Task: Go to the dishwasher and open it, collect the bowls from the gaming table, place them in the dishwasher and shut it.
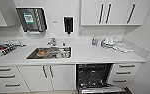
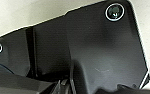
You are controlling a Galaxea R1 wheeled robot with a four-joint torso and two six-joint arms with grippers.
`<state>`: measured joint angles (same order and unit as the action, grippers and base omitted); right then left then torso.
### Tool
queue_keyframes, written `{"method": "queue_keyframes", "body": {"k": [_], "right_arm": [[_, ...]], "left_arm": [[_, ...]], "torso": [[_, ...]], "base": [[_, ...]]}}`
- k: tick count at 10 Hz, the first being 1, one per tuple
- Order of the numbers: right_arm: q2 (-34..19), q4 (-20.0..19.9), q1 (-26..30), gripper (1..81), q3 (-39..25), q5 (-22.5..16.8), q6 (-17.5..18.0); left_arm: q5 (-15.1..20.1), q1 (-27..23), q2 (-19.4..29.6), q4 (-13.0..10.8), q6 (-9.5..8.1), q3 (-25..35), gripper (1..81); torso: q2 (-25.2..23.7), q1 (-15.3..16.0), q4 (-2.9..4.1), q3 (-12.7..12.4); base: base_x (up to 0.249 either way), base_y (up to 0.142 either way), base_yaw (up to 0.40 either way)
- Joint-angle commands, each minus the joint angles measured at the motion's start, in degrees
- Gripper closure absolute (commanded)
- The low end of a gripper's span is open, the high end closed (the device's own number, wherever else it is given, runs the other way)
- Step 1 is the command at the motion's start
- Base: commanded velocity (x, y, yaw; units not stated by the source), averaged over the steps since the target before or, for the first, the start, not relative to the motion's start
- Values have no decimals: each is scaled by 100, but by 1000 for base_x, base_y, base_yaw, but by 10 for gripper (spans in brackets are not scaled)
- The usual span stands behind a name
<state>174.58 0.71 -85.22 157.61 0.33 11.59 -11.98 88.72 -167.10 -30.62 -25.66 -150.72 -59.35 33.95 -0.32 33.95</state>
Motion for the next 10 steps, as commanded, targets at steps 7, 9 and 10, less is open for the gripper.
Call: {"method": "queue_keyframes", "body": {"k": [7,9,10], "right_arm": [[-26,87,220,10,-12,-305,-43],[-26,114,238,10,-13,-314,-43],[-26,123,247,10,-12,-314,-43]], "left_arm": [[232,-166,-114,-58,26,-256,10],[232,-158,-114,-58,26,-264,10],[232,-166,-114,-58,26,-256,10]], "torso": [[1583,-1023,0,-1334],[1972,-1281,0,-1485],[2170,-1417,0,-1246]], "base": [[0,0,0],[0,0,0],[0,0,0]]}}
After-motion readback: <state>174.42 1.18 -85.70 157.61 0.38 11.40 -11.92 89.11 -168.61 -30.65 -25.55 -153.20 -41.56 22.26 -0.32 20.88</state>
